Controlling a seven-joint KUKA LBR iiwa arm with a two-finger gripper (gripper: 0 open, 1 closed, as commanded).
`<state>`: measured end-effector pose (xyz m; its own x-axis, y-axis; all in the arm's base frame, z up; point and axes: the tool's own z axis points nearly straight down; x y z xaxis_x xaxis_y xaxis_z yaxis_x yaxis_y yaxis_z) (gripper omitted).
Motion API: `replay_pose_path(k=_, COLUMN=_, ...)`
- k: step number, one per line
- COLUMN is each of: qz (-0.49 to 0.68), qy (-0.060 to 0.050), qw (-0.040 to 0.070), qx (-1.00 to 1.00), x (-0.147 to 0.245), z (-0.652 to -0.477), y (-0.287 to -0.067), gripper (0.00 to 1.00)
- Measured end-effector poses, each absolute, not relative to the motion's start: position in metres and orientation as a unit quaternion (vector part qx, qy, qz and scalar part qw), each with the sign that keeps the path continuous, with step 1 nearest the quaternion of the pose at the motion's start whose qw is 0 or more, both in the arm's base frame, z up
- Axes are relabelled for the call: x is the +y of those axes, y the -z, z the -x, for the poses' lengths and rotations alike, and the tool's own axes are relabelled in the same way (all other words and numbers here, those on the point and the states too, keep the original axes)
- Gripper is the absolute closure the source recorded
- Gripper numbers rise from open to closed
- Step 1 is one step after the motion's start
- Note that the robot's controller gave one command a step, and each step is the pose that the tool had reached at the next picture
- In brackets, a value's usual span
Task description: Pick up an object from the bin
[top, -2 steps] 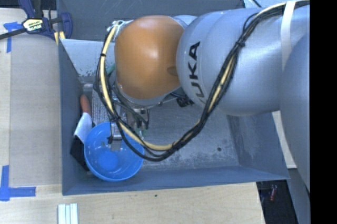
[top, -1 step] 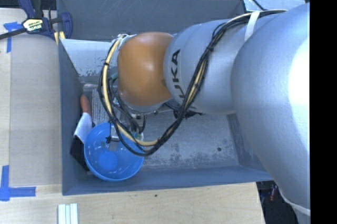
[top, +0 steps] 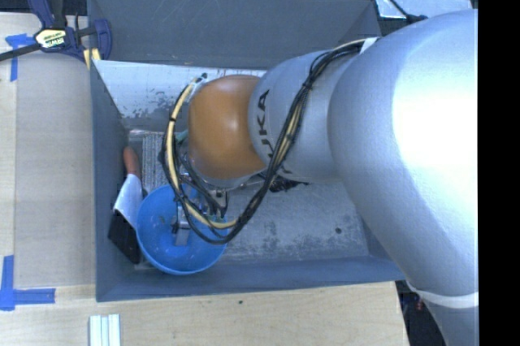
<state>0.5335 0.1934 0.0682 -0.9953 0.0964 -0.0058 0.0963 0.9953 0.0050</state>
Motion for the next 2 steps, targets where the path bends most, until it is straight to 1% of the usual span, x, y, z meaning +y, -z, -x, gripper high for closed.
replay_pose_path(k=1, qz=-0.166, qy=-0.005, qw=0.01, qx=0.986, x=0.204, z=-0.51, y=-0.073, gripper=0.0)
replay_pose_path(k=2, qz=-0.066, qy=-0.004, qw=0.008, qx=0.998, x=0.198, z=-0.527, y=-0.074, gripper=0.0)
